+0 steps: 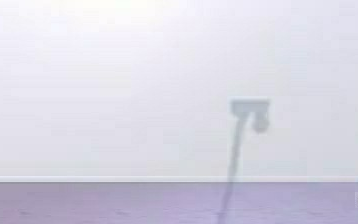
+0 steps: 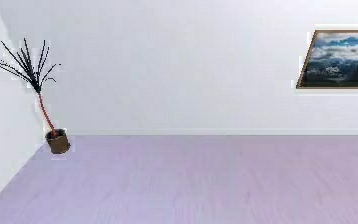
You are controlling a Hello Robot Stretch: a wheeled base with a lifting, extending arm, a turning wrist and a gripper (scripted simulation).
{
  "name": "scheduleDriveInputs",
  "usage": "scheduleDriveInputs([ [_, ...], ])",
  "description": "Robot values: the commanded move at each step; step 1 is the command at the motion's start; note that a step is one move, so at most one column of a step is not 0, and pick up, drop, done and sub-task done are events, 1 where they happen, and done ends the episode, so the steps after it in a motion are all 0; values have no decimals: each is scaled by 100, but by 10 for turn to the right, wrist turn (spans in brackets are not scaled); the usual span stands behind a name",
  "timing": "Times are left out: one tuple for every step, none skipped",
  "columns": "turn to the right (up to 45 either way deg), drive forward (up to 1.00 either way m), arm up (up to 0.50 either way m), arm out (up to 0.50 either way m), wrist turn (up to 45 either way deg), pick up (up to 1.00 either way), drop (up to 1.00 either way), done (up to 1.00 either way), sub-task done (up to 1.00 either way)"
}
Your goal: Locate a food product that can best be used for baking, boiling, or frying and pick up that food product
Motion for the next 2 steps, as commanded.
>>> scheduleDriveInputs([
  [-450,0,0,0,0,0,0,0,0],
  [-450,0,0,0,0,0,0,0,0],
])
